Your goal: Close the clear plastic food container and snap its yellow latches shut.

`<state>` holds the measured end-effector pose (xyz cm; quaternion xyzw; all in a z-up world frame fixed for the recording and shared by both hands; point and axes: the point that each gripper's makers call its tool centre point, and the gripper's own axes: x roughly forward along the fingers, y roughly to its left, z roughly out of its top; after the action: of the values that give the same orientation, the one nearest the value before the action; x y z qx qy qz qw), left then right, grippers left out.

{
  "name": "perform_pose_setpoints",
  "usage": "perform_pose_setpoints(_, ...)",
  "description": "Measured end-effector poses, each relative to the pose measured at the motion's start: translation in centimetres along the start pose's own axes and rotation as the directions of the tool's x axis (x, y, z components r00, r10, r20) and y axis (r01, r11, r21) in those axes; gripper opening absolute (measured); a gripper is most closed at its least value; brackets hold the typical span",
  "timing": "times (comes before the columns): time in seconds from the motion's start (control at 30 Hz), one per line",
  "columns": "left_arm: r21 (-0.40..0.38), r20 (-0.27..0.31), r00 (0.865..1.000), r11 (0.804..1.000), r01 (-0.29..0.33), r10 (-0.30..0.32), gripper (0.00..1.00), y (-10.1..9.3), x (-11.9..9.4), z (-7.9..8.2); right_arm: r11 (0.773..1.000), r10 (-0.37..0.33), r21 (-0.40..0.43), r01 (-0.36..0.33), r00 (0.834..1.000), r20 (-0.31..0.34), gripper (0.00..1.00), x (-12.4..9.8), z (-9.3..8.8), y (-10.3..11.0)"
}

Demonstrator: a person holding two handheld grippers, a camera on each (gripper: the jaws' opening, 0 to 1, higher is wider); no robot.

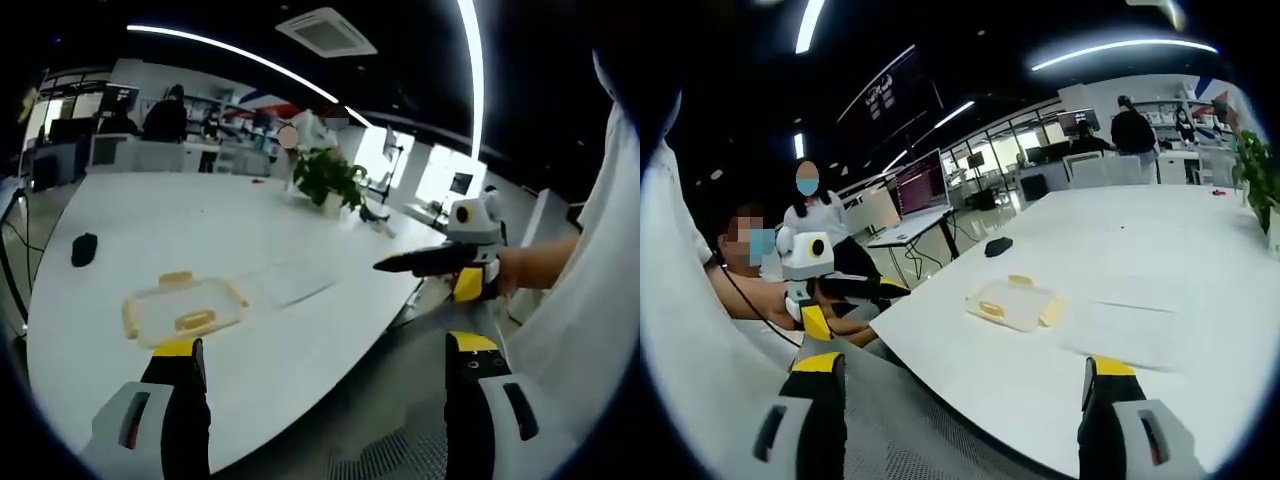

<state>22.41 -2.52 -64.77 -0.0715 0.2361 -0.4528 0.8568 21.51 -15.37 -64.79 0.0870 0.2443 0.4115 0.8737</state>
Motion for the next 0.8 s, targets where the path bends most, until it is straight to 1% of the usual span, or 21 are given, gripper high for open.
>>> perform_pose_setpoints(0.3, -0.001, 0.006, 1.000, 1.000, -0.004, 0.004, 0.99, 0.1, 0.0, 0.2, 1.000, -0.002, -0.010, 0.002, 1.000, 0.006, 0.99, 0.0, 0.1, 0.0)
perform_pose_setpoints(0.47, -0.005, 0.017, 1.000, 1.000, -0.006, 0.006, 0.99, 0.2, -0.2, 0.5, 1.000, -0.001, -0.013, 0.001, 1.000, 0.018, 0.99, 0.0, 0.6, 0.1)
perform_pose_setpoints(0.77, -0.005, 0.038, 0.999, 1.000, 0.001, -0.001, 0.99, 0.0, -0.3, 1.4, 0.997, 0.009, -0.075, -0.008, 1.000, 0.010, 0.99, 0.4, 1.7, 1.0)
perform_pose_setpoints(0.8, -0.012, 0.045, 0.999, 1.000, 0.003, -0.003, 0.99, 0.1, -0.4, 1.6, 0.997, 0.013, -0.081, -0.011, 1.000, 0.018, 0.99, 0.5, 2.0, 1.1)
